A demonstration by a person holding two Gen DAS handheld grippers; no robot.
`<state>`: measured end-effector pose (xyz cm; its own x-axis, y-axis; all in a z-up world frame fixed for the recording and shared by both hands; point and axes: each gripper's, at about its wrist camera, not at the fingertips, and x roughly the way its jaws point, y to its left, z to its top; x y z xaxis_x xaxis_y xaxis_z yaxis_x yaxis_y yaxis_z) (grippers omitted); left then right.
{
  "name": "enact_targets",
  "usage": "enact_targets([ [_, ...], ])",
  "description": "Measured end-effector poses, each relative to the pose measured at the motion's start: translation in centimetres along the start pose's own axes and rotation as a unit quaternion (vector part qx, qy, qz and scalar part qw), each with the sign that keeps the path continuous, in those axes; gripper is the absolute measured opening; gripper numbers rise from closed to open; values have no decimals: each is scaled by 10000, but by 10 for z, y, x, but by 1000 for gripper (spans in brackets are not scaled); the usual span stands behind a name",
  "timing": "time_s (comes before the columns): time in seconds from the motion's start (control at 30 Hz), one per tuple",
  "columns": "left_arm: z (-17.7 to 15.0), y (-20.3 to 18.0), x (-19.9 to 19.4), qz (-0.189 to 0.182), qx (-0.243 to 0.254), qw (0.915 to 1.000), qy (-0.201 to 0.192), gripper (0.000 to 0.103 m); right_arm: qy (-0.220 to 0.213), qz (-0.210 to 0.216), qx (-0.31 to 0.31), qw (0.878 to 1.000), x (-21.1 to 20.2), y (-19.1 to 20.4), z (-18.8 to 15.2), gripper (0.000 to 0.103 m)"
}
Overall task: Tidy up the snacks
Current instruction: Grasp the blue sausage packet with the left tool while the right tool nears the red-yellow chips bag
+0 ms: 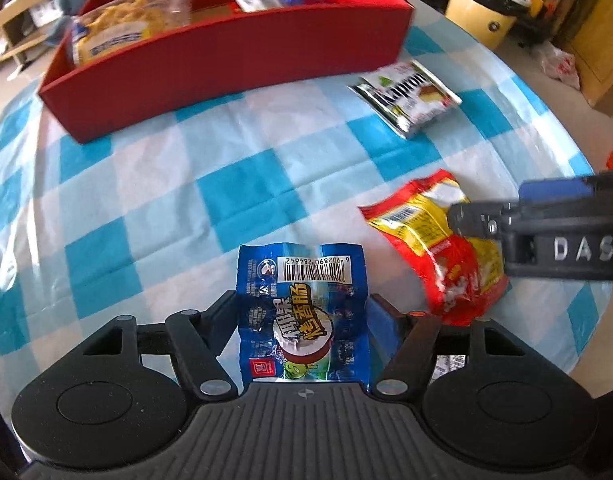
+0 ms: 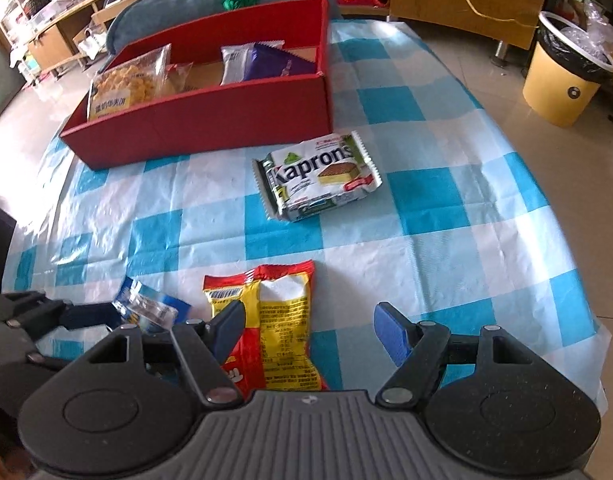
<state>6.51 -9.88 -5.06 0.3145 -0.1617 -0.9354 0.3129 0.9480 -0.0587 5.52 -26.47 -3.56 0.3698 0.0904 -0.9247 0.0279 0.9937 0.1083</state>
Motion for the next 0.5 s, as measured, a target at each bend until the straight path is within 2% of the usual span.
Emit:
enact_targets([
  [0.17, 4, 13, -9, -13, -188, 9997, -145, 75, 104, 127, 39, 9999, 6, 3, 2, 66],
  [0.33, 4, 15, -5, 3, -170, 9998, -64, 75, 217, 278, -38, 9994, 14, 13, 2, 70],
  [0.5, 3, 19, 0, 110, -155, 9998, -3, 75, 379, 248, -233, 9987, 25, 22, 2, 70],
])
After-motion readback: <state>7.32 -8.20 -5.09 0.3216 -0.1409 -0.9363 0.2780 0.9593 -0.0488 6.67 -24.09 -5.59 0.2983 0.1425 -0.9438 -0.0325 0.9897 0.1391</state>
